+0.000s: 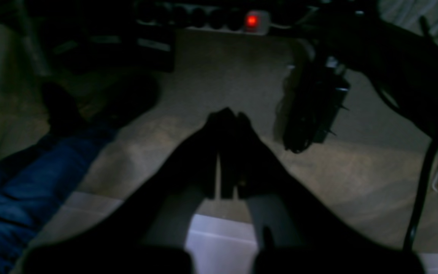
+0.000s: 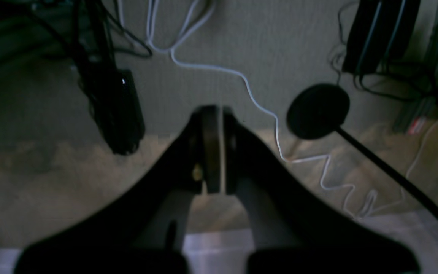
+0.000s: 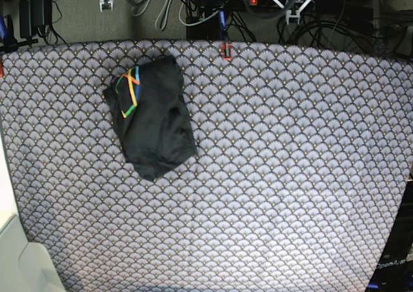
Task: Fold the T-shirt properly
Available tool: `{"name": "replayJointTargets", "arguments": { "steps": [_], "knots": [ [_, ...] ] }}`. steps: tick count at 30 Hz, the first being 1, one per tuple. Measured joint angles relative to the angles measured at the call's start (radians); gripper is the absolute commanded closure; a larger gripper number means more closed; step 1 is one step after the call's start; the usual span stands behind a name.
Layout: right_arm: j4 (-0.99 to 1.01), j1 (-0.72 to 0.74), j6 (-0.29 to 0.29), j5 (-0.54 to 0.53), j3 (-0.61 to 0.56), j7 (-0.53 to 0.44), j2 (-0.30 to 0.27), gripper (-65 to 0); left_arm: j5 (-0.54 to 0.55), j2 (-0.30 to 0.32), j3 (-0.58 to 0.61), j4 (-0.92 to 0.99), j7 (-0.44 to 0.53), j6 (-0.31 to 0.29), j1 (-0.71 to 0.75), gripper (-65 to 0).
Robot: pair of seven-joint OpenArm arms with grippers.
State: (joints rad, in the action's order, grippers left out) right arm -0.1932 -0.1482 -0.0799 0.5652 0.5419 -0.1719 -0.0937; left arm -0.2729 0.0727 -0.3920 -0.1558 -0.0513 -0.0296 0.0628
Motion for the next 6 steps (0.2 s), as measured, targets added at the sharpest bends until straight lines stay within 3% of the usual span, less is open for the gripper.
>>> {"name": "replayJointTargets", "arguments": {
  "steps": [1, 6],
  "knots": [
    [0.002, -0.002, 0.000, 0.000, 0.000, 0.003, 0.000, 0.0, 0.000, 0.002, 0.000, 0.000, 0.000, -0.018, 0.000, -0.3],
    [0.000, 0.006, 0.000, -0.001, 0.000, -0.002, 0.023, 0.0, 0.000, 0.016, 0.001, -0.003, 0.003, -0.001, 0.011, -0.3]
  ]
}}
